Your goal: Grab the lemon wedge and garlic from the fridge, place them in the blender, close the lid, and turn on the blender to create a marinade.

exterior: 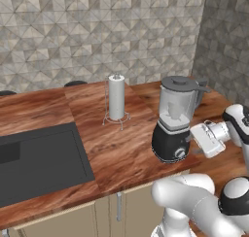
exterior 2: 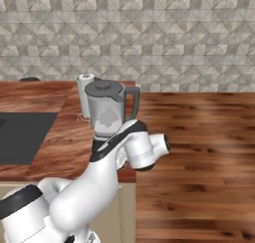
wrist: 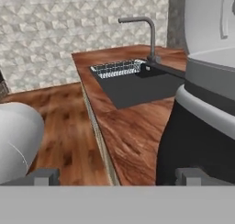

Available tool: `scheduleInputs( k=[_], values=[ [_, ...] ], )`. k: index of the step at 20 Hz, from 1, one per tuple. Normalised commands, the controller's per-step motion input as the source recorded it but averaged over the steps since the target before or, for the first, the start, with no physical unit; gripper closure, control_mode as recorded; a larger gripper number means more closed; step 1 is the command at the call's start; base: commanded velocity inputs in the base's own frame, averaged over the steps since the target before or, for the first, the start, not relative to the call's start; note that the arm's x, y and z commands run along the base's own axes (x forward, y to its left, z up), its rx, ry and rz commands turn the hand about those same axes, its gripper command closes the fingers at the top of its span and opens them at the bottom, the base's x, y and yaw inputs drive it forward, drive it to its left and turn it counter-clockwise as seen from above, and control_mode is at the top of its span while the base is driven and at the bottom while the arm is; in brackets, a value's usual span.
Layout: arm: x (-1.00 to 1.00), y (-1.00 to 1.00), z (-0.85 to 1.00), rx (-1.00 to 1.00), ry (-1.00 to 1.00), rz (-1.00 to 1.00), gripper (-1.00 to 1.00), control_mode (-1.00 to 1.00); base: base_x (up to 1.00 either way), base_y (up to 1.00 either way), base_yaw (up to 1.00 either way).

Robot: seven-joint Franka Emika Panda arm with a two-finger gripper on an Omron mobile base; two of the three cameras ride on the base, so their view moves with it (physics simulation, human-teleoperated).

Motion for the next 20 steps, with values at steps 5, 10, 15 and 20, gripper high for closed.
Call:
scheduleInputs(
  k=[5, 10, 15, 20],
  values=[
    [0.18, 0.24, 0.0, 0.0, 0.0, -0.13, -1.0, -1.0, 0.0, 0.0, 0.0],
    [0.2, 0.01, 0.0, 0.0, 0.0, -0.12, 1.0, -1.0, 0.0, 0.0, 0.0],
    [0.23, 0.0, 0.0, 0.0, 0.0, -0.09, 1.0, -1.0, 0.0, 0.0, 0.0],
    [0.16, -0.02, 0.0, 0.0, 0.0, -0.05, 1.0, -1.0, 0.0, 0.0, 0.0]
  ],
)
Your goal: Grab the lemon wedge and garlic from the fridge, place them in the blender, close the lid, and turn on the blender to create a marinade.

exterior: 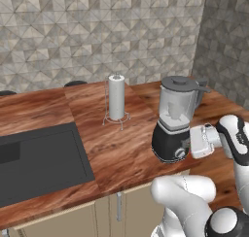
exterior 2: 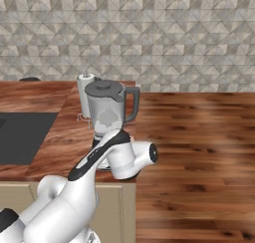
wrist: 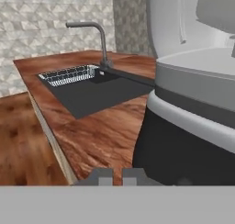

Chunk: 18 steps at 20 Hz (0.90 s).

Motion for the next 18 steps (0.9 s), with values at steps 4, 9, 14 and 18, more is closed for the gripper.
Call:
scheduleInputs(
  k=[4, 9, 14, 18],
  values=[
    [0.19, -0.12, 0.0, 0.0, 0.0, -0.05, 1.0, -1.0, 0.0, 0.0, 0.0],
    [0.25, -0.2, 0.0, 0.0, 0.0, -0.06, 1.0, -1.0, 0.0, 0.0, 0.0],
    [0.12, -0.32, -0.07, 0.0, 0.0, -0.08, 1.0, -1.0, 0.0, 0.0, 0.0],
    [0.0, -0.41, -0.05, 0.0, 0.0, -0.07, 1.0, -1.0, 0.0, 0.0, 0.0]
  ],
)
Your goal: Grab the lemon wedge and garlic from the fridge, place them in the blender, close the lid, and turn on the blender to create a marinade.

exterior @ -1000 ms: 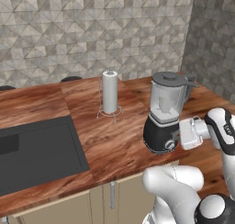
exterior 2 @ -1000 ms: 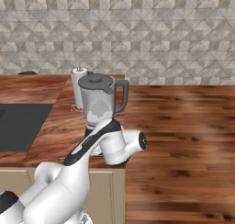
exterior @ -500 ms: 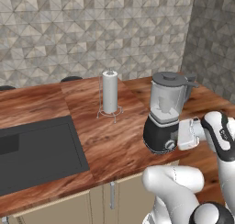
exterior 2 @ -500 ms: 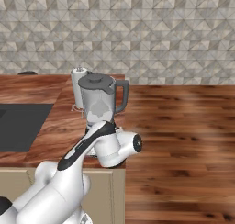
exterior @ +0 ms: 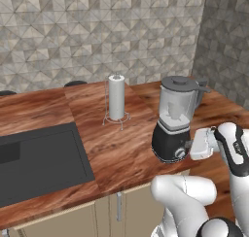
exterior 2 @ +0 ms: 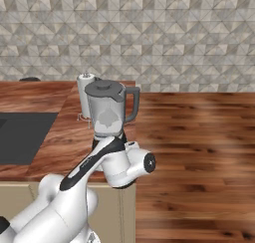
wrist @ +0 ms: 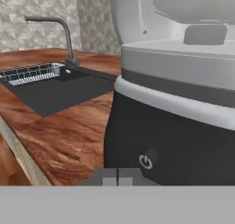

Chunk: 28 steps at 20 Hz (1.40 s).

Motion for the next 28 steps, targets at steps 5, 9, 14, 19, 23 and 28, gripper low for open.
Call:
scheduleInputs(
  k=[5, 9, 14, 19, 23, 28],
  values=[
    [0.04, -0.22, -0.02, 0.0, 0.0, -0.06, 1.0, -1.0, 0.0, 0.0, 0.0],
    [0.15, 0.04, 0.0, 0.0, 0.0, -0.05, 1.0, -1.0, 0.0, 0.0, 0.0],
    [0.12, 0.17, 0.0, 0.0, 0.0, -0.05, 1.0, -1.0, 0.0, 0.0, 0.0],
    [0.04, 0.21, 0.0, 0.0, 0.0, -0.06, 1.0, -1.0, 0.0, 0.0, 0.0],
    [0.03, 0.2, 0.0, 0.0, 0.0, -0.08, 1.0, -1.0, 0.0, 0.0, 0.0],
    [0.16, 0.01, -0.02, 0.0, 0.0, -0.12, 1.0, -1.0, 0.0, 0.0, 0.0]
  ],
)
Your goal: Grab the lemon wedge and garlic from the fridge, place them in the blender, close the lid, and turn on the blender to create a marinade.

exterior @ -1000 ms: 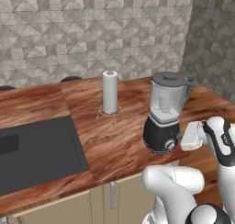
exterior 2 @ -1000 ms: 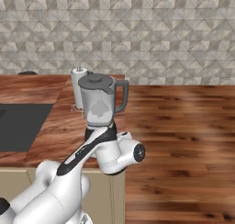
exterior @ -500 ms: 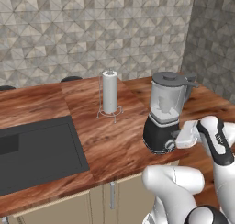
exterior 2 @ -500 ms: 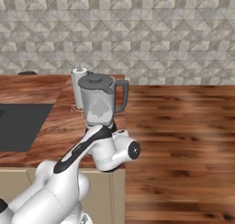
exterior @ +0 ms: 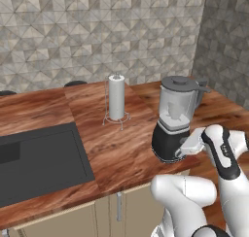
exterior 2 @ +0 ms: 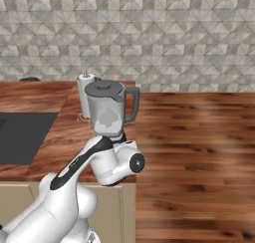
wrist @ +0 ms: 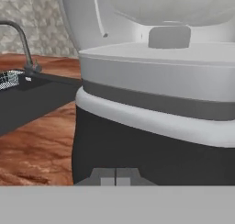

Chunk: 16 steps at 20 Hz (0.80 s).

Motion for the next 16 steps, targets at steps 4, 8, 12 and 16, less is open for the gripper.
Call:
scheduleInputs(
  k=[4, 8, 12, 16],
  values=[
    [0.22, 0.0, -0.17, 0.0, 0.0, -0.12, 1.0, -1.0, 0.0, 0.0, 0.0],
    [0.21, 0.0, -0.32, 0.0, 0.0, -0.11, 1.0, -1.0, 0.0, 0.0, 0.0],
    [0.17, 0.0, -0.52, -0.02, 0.0, -0.09, 1.0, -1.0, 0.0, 0.0, 0.0],
    [0.15, 0.11, -0.59, -0.05, 0.0, -0.08, 1.0, -1.0, 0.0, 0.0, 0.0]
  ],
)
